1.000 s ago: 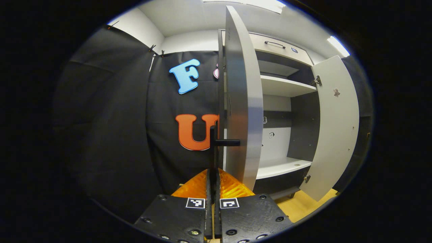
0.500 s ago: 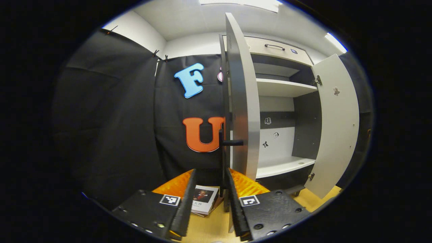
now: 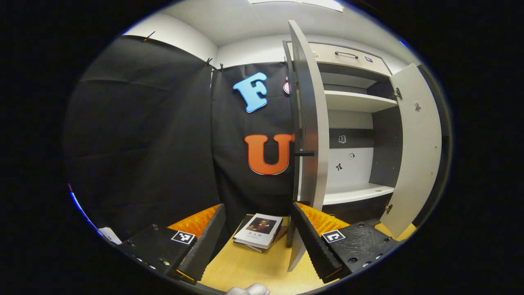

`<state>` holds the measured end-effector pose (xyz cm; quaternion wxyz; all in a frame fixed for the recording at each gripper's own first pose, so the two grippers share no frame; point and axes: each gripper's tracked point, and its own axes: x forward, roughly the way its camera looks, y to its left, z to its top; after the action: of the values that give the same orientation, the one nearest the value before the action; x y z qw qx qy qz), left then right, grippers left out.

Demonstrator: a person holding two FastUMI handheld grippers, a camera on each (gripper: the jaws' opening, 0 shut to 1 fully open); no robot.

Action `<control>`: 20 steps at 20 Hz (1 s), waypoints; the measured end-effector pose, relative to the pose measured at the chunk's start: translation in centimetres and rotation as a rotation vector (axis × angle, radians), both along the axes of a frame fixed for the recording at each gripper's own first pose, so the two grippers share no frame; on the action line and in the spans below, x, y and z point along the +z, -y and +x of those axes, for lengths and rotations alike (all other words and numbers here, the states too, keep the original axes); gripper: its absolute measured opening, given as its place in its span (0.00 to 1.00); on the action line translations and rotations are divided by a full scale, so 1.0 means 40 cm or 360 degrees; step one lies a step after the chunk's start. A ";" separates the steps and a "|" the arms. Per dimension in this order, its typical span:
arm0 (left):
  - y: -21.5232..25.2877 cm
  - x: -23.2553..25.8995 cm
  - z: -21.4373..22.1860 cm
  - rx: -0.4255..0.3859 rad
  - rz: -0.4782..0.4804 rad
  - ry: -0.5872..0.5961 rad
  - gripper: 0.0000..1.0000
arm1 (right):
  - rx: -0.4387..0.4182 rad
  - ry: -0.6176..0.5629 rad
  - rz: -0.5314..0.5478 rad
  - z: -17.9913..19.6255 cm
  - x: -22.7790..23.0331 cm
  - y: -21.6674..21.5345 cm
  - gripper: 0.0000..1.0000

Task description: Open the right door of the double-door shoe cabinet with the right hand, and open the left door with the left hand.

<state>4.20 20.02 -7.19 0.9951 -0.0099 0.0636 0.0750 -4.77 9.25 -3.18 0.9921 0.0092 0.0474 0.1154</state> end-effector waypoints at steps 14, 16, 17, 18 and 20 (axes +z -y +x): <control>0.333 0.190 -0.157 -0.0202 0.0053 0.0095 0.94 | -0.0071 0.0095 0.0041 -0.018 0.087 0.111 1.00; 0.375 0.219 -0.166 -0.0225 0.0072 0.0128 0.95 | -0.0130 0.0103 0.0051 -0.023 0.095 0.139 1.00; 0.392 0.226 -0.172 -0.0232 0.0086 0.0132 0.96 | -0.0153 0.0108 0.0053 -0.023 0.098 0.152 0.99; 0.409 0.230 -0.180 -0.0238 0.0092 0.0136 0.96 | -0.0157 0.0111 0.0060 -0.022 0.103 0.157 1.00; 0.439 0.230 -0.193 -0.0258 0.0093 0.0138 0.96 | -0.0170 0.0104 0.0068 -0.019 0.097 0.167 1.00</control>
<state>-3.50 2.48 2.00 0.9996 0.0210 0.0189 -0.0044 -5.52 2.56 0.68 0.9975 0.0290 0.0118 0.0634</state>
